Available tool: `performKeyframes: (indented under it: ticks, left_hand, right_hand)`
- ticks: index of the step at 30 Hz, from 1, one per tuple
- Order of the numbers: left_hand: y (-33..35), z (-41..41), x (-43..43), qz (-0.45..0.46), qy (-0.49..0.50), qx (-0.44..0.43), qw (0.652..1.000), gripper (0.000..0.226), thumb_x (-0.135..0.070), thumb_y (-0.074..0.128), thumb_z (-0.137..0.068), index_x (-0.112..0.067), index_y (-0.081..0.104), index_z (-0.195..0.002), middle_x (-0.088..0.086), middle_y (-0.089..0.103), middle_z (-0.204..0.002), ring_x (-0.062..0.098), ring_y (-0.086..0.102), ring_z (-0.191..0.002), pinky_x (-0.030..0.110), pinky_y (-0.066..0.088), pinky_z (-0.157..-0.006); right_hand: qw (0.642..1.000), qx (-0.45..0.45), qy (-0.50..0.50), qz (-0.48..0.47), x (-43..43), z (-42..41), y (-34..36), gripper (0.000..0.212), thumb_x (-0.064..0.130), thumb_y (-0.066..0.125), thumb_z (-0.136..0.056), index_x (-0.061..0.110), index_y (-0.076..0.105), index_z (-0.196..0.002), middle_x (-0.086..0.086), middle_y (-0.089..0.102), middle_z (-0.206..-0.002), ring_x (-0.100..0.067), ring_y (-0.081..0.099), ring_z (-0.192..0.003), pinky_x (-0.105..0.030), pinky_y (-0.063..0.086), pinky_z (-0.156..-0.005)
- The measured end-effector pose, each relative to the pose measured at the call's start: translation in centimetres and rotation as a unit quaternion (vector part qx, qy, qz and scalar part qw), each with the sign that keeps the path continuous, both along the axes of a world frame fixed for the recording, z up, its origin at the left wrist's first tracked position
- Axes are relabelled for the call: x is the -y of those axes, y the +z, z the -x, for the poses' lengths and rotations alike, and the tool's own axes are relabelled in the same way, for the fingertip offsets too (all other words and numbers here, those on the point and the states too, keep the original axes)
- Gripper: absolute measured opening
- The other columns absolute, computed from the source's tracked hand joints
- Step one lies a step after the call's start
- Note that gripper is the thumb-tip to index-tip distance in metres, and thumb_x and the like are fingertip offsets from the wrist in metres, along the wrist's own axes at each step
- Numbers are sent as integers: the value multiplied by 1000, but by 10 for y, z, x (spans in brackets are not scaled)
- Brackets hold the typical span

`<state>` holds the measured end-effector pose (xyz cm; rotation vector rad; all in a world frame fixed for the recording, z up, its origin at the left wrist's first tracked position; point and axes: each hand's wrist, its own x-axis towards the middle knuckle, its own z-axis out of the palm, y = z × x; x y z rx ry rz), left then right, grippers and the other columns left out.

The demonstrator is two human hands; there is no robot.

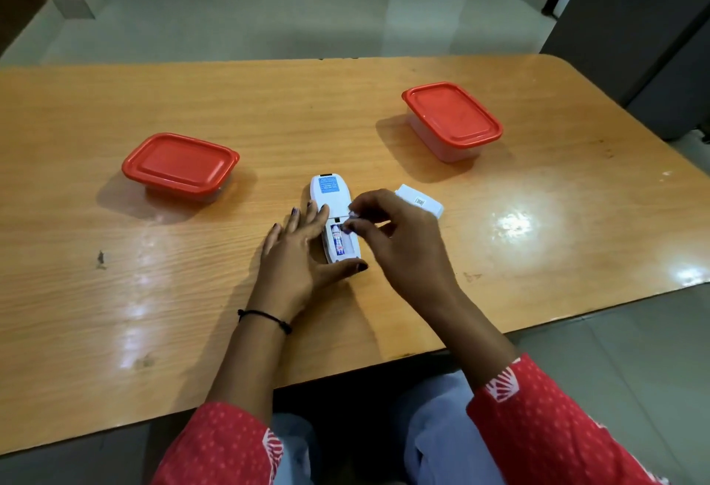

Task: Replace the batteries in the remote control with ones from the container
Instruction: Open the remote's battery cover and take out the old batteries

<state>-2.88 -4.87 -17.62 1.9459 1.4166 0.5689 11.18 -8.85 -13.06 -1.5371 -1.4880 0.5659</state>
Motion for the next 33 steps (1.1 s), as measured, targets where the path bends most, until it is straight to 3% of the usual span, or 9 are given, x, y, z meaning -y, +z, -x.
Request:
performKeyframes:
  ticks: [2,4,9,11,13,16,21,24,33]
  left_hand:
    - [2,0,3,-5,10,5,1000,98,-55,74,-63,-29,27,-145,-9,17,-157,6,5,-146,35,2,-120]
    - [4,-1,5,-12,17,13,1000,96,-51,76,-64,-28,28,-145,-9,17,-157,5,5,-145,31,1,-119]
    - [3,3,2,17,-12,29,999,104,-61,74,-60,-29,24,-146,-12,14,-157,2,2,-145,32,-2,-119]
    - [3,6,0,33,-23,38,998,109,-71,64,-53,-30,24,-146,-13,14,-157,1,0,-144,32,-3,-119]
    - [2,8,-1,38,-24,42,998,103,-66,65,-58,-30,25,-145,-10,15,-158,1,0,-144,34,-3,-119]
    - [1,8,-2,31,-27,36,999,94,-56,70,-67,-30,25,-146,-9,16,-158,2,0,-144,34,-3,-120]
    - [3,6,-2,29,-24,45,998,89,-46,72,-71,-28,27,-146,-11,16,-157,3,1,-145,33,-2,-120]
    - [1,7,-2,28,-19,56,998,86,-40,73,-73,-28,29,-145,-10,19,-157,4,3,-145,32,-2,-119]
    - [1,6,-4,34,-20,53,998,86,-38,73,-72,-30,27,-145,-10,18,-157,6,3,-146,33,-1,-119]
  right_hand:
    - [992,-99,-71,-35,-1,-13,-1,14,4,64,-83,16,63,-91,0,70,-83,-12,70,-78,-26,56,-65]
    - [984,-128,-124,-22,-3,-28,-9,18,2,64,-84,17,61,-94,0,69,-85,-11,71,-77,-30,57,-66]
    - [985,-24,-173,6,0,-36,-38,17,5,65,-84,14,71,-97,-1,71,-97,-4,65,-82,-14,50,-77]
    - [983,23,-182,3,0,-36,-43,17,5,64,-82,14,71,-95,0,71,-96,-11,64,-84,-24,50,-79]
    - [977,91,-191,28,0,-36,-46,21,6,62,-81,15,70,-97,0,71,-96,-21,59,-91,-38,48,-83]
    - [969,144,-195,47,3,-36,-46,25,7,61,-80,18,68,-100,0,69,-101,-25,53,-99,-40,43,-84]
    - [977,197,-66,-52,-8,-12,-36,16,14,63,-81,15,70,-96,1,65,-94,-20,42,-98,-32,38,-84]
    - [978,206,6,-8,-19,4,-34,13,15,62,-85,12,72,-93,-2,64,-92,-24,43,-94,-38,40,-84]
    - [940,332,28,73,-34,19,-19,22,22,49,-94,5,63,-100,-11,60,-100,-29,43,-98,-42,39,-84]
